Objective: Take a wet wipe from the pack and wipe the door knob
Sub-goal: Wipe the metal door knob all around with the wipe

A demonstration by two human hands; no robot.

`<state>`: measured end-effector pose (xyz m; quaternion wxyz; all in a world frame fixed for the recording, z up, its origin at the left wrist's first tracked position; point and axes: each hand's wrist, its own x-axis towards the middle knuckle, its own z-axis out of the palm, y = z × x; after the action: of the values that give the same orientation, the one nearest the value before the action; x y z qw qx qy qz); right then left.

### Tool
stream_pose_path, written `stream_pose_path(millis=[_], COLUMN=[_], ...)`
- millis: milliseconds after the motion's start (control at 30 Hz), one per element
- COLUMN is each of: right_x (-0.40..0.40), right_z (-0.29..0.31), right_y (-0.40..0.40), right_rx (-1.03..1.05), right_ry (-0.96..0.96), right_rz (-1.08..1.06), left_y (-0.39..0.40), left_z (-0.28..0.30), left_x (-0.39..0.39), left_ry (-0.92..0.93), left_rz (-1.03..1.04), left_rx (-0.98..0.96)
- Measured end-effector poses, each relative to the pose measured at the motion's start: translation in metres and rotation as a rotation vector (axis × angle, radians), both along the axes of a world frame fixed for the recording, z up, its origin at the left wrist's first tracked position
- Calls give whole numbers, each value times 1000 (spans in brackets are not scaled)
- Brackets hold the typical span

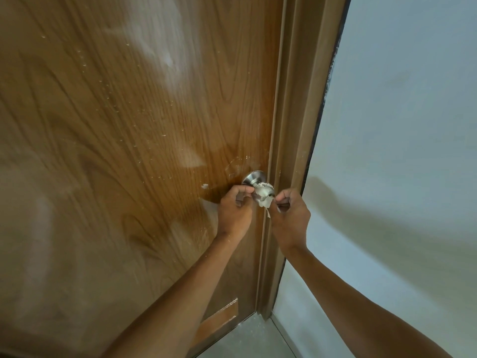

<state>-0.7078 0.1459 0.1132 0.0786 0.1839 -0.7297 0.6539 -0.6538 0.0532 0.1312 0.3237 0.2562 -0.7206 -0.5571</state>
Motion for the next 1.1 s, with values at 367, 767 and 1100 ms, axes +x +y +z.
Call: stream_pose_path(millis=[367,767,1100], right_x=[-3,8,19], right_z=[-1,1,-6], right_y=[0,8,17], right_rx=[14,18,66], right_ry=[-17,-22,195], right_rz=[12,151,58], left_y=[5,22,20], left_z=[1,-10,-1], left_x=[2,14,13], left_ry=[4,24,135], left_rz=[24,117,226], left_rx=[-2,175,200])
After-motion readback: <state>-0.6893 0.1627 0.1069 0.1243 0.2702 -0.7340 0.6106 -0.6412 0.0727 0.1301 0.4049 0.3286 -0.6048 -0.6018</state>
